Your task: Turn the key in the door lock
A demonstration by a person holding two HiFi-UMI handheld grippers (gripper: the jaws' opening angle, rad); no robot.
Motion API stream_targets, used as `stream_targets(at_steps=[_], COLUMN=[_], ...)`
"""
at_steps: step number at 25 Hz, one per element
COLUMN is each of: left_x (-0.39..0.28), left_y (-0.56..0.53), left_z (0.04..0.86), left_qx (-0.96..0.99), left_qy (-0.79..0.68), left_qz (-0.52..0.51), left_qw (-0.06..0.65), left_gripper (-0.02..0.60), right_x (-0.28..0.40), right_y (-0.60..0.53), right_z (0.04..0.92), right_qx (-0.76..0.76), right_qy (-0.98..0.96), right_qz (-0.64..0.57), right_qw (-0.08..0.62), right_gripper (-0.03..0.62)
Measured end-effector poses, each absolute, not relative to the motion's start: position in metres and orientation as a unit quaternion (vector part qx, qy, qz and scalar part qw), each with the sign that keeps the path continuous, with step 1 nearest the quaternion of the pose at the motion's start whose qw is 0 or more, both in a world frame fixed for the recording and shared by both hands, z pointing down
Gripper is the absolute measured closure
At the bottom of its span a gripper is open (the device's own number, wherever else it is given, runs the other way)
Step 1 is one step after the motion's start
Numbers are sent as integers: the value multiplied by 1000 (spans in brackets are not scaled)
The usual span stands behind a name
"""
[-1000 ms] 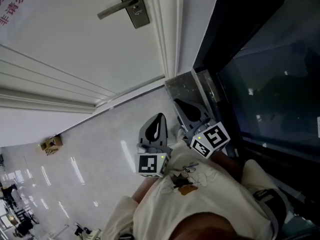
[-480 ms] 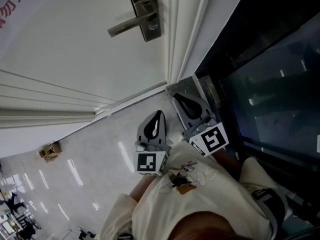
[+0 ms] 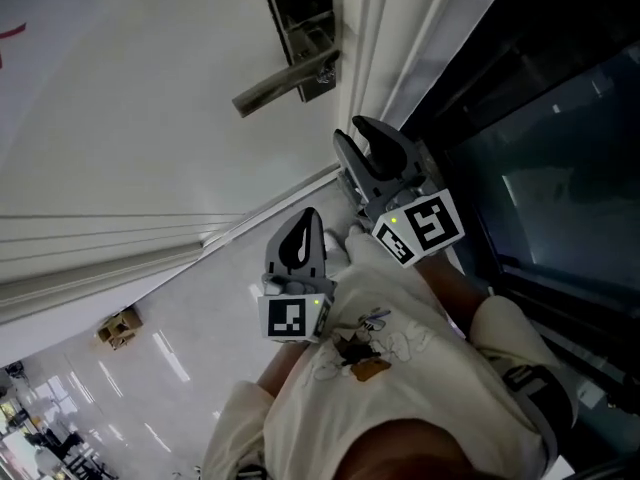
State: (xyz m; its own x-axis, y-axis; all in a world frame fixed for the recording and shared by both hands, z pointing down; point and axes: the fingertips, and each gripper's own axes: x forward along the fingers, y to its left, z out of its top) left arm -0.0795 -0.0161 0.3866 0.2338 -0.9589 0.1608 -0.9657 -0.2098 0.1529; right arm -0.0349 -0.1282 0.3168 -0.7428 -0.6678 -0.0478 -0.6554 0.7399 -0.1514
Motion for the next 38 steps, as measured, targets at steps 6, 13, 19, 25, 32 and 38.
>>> stream_targets(at_steps=[6, 13, 19, 25, 32, 38], left_x=[-92, -105, -110, -113, -113, -114], left_y=[-32, -46, -51, -51, -51, -52], left_z=[378, 381, 378, 379, 381, 382], left_qx=[773, 768, 764, 762, 762, 762], left_qy=[-625, -633, -638, -640, -639, -639], left_qz=[11, 8, 5, 2, 0, -2], left_qw=[109, 98, 97, 97, 100, 104], left_gripper=[575, 575, 575, 575, 575, 575], right_x=[-57, -71, -78, -81, -83, -82], right_y=[-154, -180, -194, -194, -196, -198], right_z=[311, 313, 325, 325, 325, 324], right_qx=[-385, -376, -346, -349, -360, -366], right_qy=[883, 735, 707, 708, 706, 716], right_qz=[231, 505, 539, 540, 534, 519], right_qw=[-136, -254, -298, -291, -295, -291], right_gripper=[450, 451, 453, 499, 531, 574])
